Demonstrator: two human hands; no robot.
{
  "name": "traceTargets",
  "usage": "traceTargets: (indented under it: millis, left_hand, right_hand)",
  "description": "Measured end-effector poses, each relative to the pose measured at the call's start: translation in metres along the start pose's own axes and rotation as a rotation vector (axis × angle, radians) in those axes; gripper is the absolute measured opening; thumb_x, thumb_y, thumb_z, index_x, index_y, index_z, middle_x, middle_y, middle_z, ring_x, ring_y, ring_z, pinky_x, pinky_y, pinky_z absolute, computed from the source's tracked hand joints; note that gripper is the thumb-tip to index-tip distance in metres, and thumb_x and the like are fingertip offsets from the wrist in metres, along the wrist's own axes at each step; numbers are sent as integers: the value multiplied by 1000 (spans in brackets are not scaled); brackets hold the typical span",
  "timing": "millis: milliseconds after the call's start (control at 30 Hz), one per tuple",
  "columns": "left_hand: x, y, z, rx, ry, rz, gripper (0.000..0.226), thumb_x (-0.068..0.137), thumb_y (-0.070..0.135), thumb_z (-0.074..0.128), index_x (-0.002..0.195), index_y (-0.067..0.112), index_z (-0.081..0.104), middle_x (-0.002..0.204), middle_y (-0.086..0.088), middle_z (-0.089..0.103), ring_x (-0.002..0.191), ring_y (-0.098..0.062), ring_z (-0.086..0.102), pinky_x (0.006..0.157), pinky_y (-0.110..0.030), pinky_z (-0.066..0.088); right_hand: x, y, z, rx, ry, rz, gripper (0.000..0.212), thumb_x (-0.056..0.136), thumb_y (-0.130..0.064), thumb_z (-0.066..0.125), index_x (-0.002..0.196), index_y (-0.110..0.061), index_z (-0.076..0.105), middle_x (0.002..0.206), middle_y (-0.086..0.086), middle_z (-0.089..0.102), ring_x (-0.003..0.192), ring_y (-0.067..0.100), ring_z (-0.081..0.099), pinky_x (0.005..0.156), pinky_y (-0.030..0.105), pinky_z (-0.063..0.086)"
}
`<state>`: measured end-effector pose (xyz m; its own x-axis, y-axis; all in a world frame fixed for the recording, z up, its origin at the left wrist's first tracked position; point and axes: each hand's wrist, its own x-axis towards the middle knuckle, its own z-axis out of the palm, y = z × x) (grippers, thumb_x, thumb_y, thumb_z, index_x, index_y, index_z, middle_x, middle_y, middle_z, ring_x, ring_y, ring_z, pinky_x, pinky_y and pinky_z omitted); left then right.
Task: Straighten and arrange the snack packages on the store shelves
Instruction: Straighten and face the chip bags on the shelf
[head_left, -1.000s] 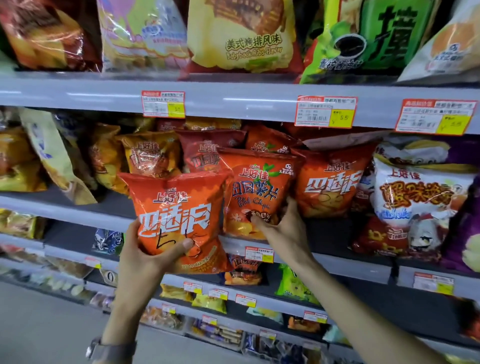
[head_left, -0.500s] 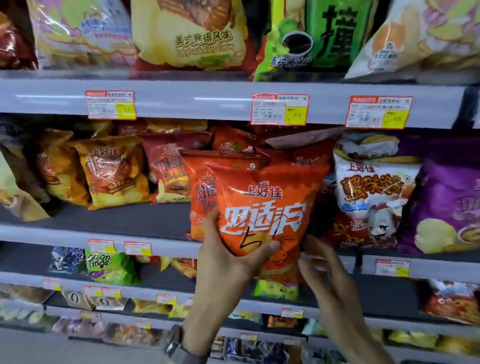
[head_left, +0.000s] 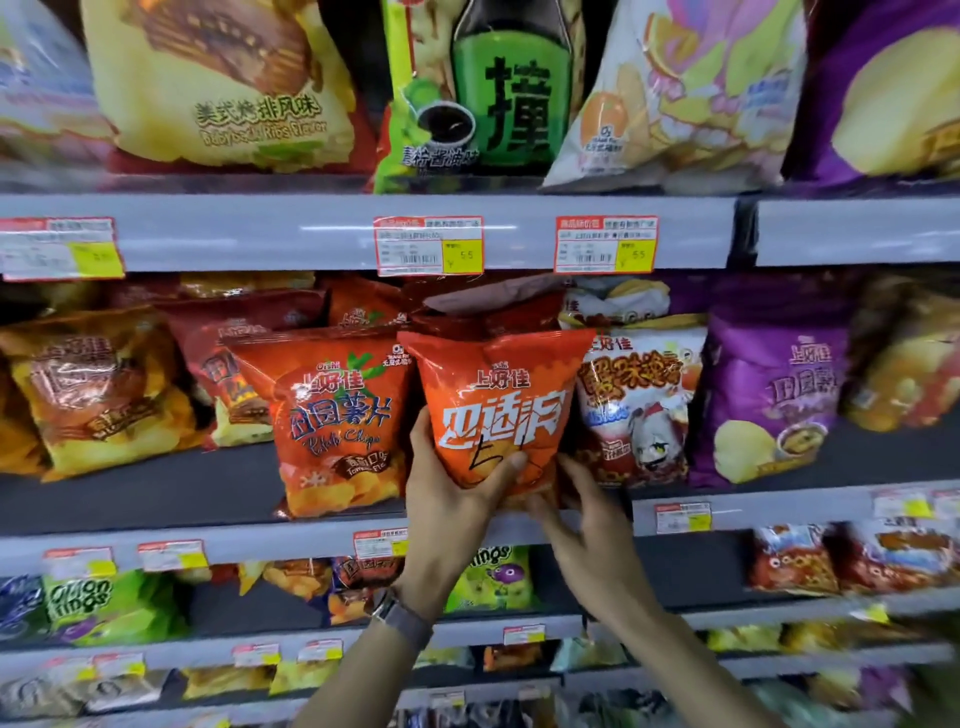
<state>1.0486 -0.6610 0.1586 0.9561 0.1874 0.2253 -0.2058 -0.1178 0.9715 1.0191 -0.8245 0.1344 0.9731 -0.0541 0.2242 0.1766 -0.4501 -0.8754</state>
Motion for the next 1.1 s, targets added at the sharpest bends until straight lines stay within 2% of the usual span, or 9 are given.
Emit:
traceTargets:
  millis: [133, 433, 567, 667, 767, 833, 900, 967, 1100]
  left_hand:
    - [0, -4, -8, 4, -30, -16, 92, 73, 40, 92, 149, 30, 40, 132, 15, 67, 113, 7, 67, 96, -19, 57]
    - [-3, -9, -14, 32, -97, -67, 81, 78, 44, 91, 145, 27, 48, 131, 14, 70, 118, -3, 69, 100, -35, 60]
    - [-10, -8, -17, 113, -94, -60, 73, 85, 45, 86, 146, 28, 49, 134, 13, 69, 119, -3, 68, 102, -34, 59]
    - [-23, -6, -25, 243, -85, -63, 76, 88, 56, 79, 152, 32, 45, 143, 13, 64, 127, -6, 63, 107, -41, 55]
    - [-39, -1, -37, 415, -68, -50, 79, 93, 48, 76, 160, 27, 39, 154, 8, 55, 138, -13, 54, 111, -40, 49]
    - [-49, 4, -43, 495, -66, -45, 70, 96, 36, 75, 158, 22, 45, 152, 6, 55, 130, -4, 57, 103, -28, 48]
    - [-56, 10, -49, 566, -59, -56, 56, 97, 29, 73, 149, 20, 56, 138, 4, 63, 97, 13, 63, 80, -18, 45]
    - [-61, 16, -56, 660, -57, -78, 45, 98, 33, 71, 141, 24, 63, 129, 5, 68, 85, 2, 65, 71, -25, 43]
    - [-72, 29, -74, 849, -91, -147, 43, 97, 44, 67, 139, 32, 64, 129, 6, 71, 114, -23, 68, 86, -38, 55]
  right_hand:
    - [6, 2, 5, -48, 7, -8, 52, 101, -43, 61, 149, -36, 42, 130, -34, 50, 111, -33, 42, 87, -6, 33]
    - [0, 3, 4, -120, -19, -31, 57, 101, -50, 56, 153, -29, 44, 135, -19, 58, 111, -28, 46, 89, -4, 34]
    - [-5, 2, -1, -135, -46, -10, 59, 101, -56, 52, 154, -33, 40, 142, -17, 54, 123, -4, 50, 99, 14, 39]
    - [-16, 2, -9, -158, -49, 1, 57, 103, -46, 56, 155, -29, 41, 144, -16, 52, 128, -1, 47, 107, 25, 41]
    - [-29, 1, -17, -212, -44, -9, 57, 100, -51, 53, 152, -29, 45, 141, -17, 52, 130, -1, 46, 107, 21, 39]
    - [-37, 1, -20, -260, -78, -21, 51, 100, -53, 51, 145, -31, 50, 135, -16, 56, 125, -1, 49, 100, 13, 37]
    - [-43, -2, -19, -314, -161, -39, 43, 102, -52, 51, 141, -33, 52, 132, -14, 58, 121, 1, 54, 97, 15, 43]
    - [-46, -11, -16, -372, -242, -81, 42, 104, -52, 49, 141, -33, 53, 135, -14, 56, 124, 4, 53, 101, 22, 45]
    - [-44, -40, 2, -450, -405, -170, 48, 104, -55, 44, 147, -34, 44, 146, -16, 48, 132, 5, 46, 103, 24, 41]
